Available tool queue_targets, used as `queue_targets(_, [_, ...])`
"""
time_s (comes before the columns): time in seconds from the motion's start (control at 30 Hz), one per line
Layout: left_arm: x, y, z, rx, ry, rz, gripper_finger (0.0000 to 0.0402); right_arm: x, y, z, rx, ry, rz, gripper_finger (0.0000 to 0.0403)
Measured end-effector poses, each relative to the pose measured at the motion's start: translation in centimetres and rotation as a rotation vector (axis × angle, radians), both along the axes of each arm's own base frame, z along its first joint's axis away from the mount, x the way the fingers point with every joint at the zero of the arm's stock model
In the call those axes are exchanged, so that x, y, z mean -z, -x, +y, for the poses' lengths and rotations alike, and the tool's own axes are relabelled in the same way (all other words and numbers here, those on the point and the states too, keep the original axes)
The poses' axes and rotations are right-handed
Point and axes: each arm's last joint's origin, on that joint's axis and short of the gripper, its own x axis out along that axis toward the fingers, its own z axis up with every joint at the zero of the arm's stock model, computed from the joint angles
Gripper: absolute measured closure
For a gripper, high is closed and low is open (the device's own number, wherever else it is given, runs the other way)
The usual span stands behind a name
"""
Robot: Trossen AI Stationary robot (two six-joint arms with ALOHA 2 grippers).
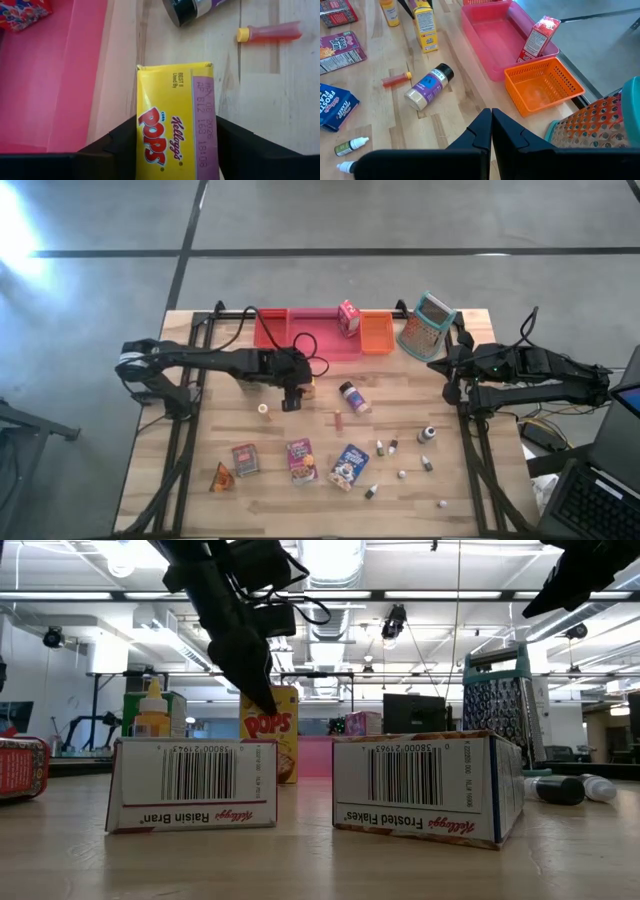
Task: Pick & Place Kitchen Items
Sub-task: Put the yellow cereal box into the pink bin
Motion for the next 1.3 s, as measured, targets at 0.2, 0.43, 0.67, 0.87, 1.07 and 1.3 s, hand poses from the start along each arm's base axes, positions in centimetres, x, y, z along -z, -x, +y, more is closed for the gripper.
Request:
queue_targets(0.2, [-0.3, 0.2, 0.0, 0.003, -0.003, -0.008, 0.0217, 0.0, 0.0, 0.0, 0.0, 0.0, 0.0, 0.0394])
queue_targets(0.43, [-0.4, 0.2, 0.0, 0.022, -0.014, 0.006, 0.0244, 0.0, 0.0, 0.0, 0.001, -0.001, -0.001, 0.0394])
queue_targets(0.67, [-3.1, -0.2, 0.0, 0.083, -0.053, 0.019, 0.0249, 0.0, 0.0, 0.0, 0.0, 0.0, 0.0, 0.0394])
queue_targets(0.87, [-6.9, -1.2, 0.5, 0.277, -0.226, -0.033, 0.025, 0.0, 0.0, 0.0, 0.001, -0.001, -0.001, 0.0394])
queue_targets(1.07, [-10.3, -1.5, 2.2, 0.387, -0.403, -0.074, 0.025, 0.0, 0.0, 0.0, 0.001, -0.001, -0.001, 0.0394])
queue_targets(1.3, [-12.3, -1.1, 6.3, 0.389, -0.468, -0.102, 0.025, 0.0, 0.0, 0.0, 0.0, 0.0, 0.0, 0.0394])
